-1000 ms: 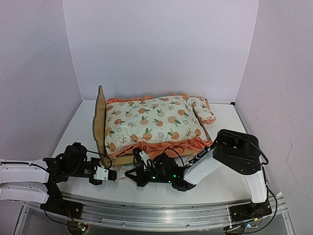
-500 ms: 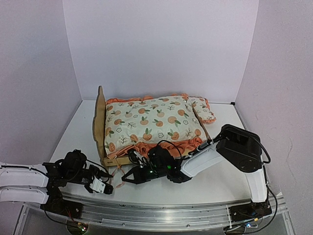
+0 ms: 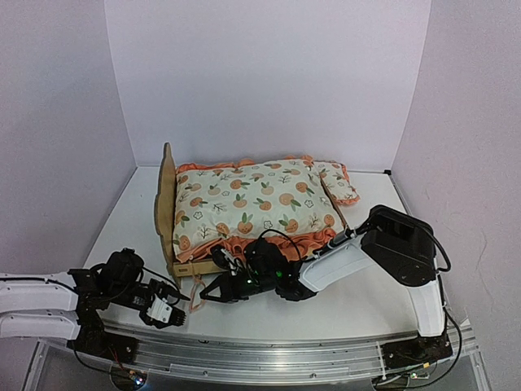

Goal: Set up the pet bed

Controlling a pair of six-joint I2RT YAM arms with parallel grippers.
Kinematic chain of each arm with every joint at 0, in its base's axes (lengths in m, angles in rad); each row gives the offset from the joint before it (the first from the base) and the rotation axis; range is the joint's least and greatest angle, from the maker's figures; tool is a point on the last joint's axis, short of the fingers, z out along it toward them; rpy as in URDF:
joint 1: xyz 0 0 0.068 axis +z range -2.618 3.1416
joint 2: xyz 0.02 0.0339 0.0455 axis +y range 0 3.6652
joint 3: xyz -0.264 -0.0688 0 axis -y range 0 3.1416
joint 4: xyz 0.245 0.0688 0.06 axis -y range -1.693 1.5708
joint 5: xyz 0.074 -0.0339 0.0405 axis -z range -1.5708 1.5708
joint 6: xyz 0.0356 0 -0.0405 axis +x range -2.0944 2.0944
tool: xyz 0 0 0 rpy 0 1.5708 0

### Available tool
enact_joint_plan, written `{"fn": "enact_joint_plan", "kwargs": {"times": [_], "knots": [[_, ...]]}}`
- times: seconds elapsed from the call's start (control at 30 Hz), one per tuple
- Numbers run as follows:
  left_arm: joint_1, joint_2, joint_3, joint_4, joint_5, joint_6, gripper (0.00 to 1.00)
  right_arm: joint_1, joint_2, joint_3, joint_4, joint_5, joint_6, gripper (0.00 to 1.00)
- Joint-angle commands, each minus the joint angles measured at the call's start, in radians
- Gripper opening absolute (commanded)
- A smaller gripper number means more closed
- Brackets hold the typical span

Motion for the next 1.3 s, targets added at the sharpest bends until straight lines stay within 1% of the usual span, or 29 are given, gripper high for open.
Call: {"fn": "enact_joint_plan", "kwargs": {"times": [0.0, 0.07, 0.13, 0.2, 0.27, 0.33, 0.47, 0.57, 0.67, 0.73, 0.83, 0.9, 1.03, 1.1, 1.2, 1.27], "knots": [[-0.003, 0.141, 0.094, 0.131, 0.004, -0.136, 0.6, -0.009, -0.028, 0.041, -0.001, 0.003, 0.021, 0.0], [-0.004, 0.178, 0.116, 0.169, -0.01, -0.166, 0.52, -0.01, -0.027, 0.042, -0.001, 0.004, 0.023, 0.0], [-0.005, 0.185, 0.126, 0.174, -0.017, -0.176, 0.49, -0.011, -0.029, 0.044, -0.001, 0.004, 0.025, 0.0], [-0.005, 0.161, 0.118, 0.167, -0.02, -0.161, 0.48, -0.012, -0.03, 0.043, -0.001, 0.004, 0.025, 0.0], [-0.005, 0.112, 0.099, 0.142, -0.018, -0.112, 0.48, -0.012, -0.03, 0.041, -0.001, 0.004, 0.027, 0.0], [-0.005, 0.064, 0.078, 0.094, -0.008, -0.077, 0.48, -0.012, -0.029, 0.041, -0.001, 0.006, 0.029, 0.0], [-0.006, 0.018, 0.075, 0.055, 0.061, -0.095, 0.5, -0.013, -0.025, 0.044, 0.0, 0.011, 0.032, 0.0], [-0.006, 0.061, 0.084, 0.044, 0.09, -0.114, 0.51, -0.013, -0.025, 0.051, 0.0, 0.01, 0.034, 0.0], [-0.005, 0.147, 0.093, 0.055, 0.052, -0.126, 0.49, -0.014, -0.026, 0.054, 0.0, 0.008, 0.036, 0.0], [-0.005, 0.204, 0.107, 0.083, 0.015, -0.152, 0.44, -0.015, -0.027, 0.052, 0.0, 0.011, 0.036, 0.0], [-0.006, 0.242, 0.113, 0.126, -0.018, -0.183, 0.33, -0.015, -0.027, 0.051, 0.0, 0.013, 0.036, 0.0], [-0.006, 0.254, 0.113, 0.163, -0.027, -0.197, 0.29, -0.015, -0.024, 0.053, 0.0, 0.012, 0.038, 0.0], [-0.006, 0.245, 0.12, 0.165, -0.039, -0.222, 0.19, -0.015, -0.027, 0.051, 0.0, 0.011, 0.038, 0.0], [-0.006, 0.226, 0.127, 0.152, -0.038, -0.237, 0.15, -0.016, -0.028, 0.046, 0.0, 0.014, 0.038, 0.0], [-0.006, 0.192, 0.128, 0.139, -0.027, -0.25, 0.13, -0.017, -0.026, 0.044, 0.0, 0.017, 0.038, 0.0], [-0.006, 0.173, 0.132, 0.103, -0.017, -0.258, 0.07, -0.017, -0.024, 0.045, 0.0, 0.017, 0.039, 0.0]]}}
